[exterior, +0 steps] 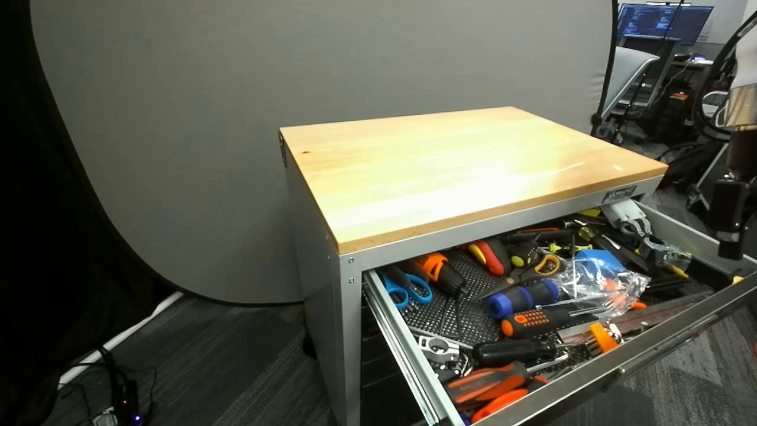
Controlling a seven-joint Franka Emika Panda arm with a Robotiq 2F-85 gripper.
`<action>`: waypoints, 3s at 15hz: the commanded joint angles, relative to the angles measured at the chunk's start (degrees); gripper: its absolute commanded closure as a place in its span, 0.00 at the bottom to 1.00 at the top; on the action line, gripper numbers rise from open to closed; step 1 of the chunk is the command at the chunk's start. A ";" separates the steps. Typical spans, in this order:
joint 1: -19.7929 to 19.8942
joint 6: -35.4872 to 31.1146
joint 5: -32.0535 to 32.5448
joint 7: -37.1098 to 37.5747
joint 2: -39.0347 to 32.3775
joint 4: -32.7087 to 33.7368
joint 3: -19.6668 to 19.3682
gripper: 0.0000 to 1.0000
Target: Put the screwdriver in the drawer then close it
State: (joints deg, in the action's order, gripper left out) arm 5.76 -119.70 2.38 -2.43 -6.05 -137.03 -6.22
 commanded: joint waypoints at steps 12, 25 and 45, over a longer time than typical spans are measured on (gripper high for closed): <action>1.83 1.54 7.54 2.43 -6.99 1.09 -3.24 0.58; 1.64 -10.48 4.50 1.79 -7.78 -2.41 -1.73 0.97; 5.55 -50.01 -23.65 -11.61 -10.89 -5.67 14.37 0.97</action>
State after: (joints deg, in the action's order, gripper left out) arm 7.97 -163.06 -15.17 -8.76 -16.30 -143.08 2.81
